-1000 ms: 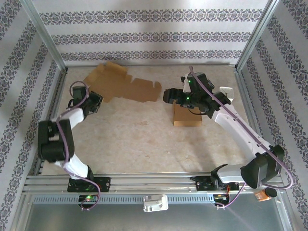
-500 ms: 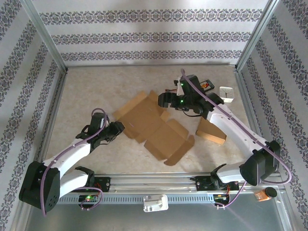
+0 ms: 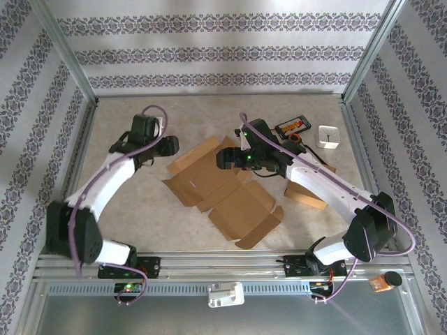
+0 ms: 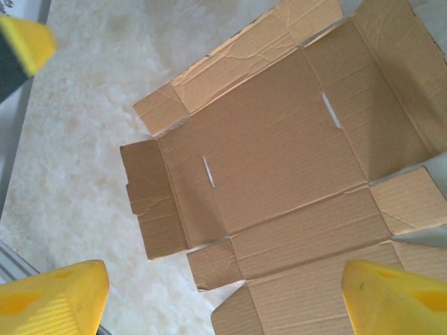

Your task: Fold the paper box

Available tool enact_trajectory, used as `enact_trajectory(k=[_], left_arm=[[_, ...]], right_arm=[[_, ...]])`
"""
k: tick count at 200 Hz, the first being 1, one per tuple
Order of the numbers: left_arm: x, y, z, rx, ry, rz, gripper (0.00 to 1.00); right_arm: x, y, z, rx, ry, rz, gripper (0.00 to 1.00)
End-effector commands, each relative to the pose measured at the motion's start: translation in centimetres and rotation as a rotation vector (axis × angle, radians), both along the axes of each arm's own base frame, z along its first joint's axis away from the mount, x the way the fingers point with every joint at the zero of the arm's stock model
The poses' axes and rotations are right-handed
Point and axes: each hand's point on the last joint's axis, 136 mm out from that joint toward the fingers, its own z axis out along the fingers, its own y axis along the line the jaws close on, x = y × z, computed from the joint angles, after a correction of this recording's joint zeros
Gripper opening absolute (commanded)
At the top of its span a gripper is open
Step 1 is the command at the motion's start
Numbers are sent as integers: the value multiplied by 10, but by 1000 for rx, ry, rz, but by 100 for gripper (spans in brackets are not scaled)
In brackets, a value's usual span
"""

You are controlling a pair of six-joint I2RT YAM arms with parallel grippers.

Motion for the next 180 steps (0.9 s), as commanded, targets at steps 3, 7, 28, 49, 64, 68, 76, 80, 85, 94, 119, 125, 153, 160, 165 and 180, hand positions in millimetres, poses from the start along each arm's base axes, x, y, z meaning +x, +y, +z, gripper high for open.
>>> enact_trajectory(k=[3,7,28,49,64,68,76,80,85,94,119,125,153,160,165,180], left_arm=[[-18,-6,-49,-93,258,-192,59],[-16,-7,-53,-114,278,-194,59],[-12,-10,-78,-139,368,-197,61],[-19,-18,-95,-185,439,-229,61],[-23,-17,-106,-185,472,-224,61],[-23,-16,-109,-180,478,-216,60],[-24,-15,-113,-177,490,-209,56],[-25,-15,-116,-178,497,-206,54],[-26,-15,-117,-180,500,-203,49],[-26,-16,-118,-183,502,-200,39],[-21,-16,-109,-185,455,-197,11],[-19,-17,-103,-186,433,-206,8],[-11,-37,-59,-147,257,-330,1],[-10,-44,-44,-124,192,-371,0],[-8,-48,-33,-108,141,-399,0],[-3,-55,2,-79,-9,-441,0]], right_arm=[[2,-3,3,-20,-38,17,87],[2,-4,4,-21,-42,16,87],[0,-7,7,-29,-52,16,87],[-1,-8,9,-29,-57,13,87],[-1,-9,9,-27,-56,10,87],[-1,-8,9,-27,-54,10,87],[-1,-8,11,-23,-55,9,87],[-1,-8,11,-21,-55,9,87],[-1,-8,12,-19,-54,9,87],[-1,-8,13,-20,-57,6,87],[0,-13,20,-28,-80,-8,87],[1,-15,23,-28,-91,-10,87],[7,-23,51,-10,-186,13,87],[9,-27,62,-4,-228,25,87],[10,-29,70,-1,-262,36,87],[11,-38,94,1,-367,69,86]])
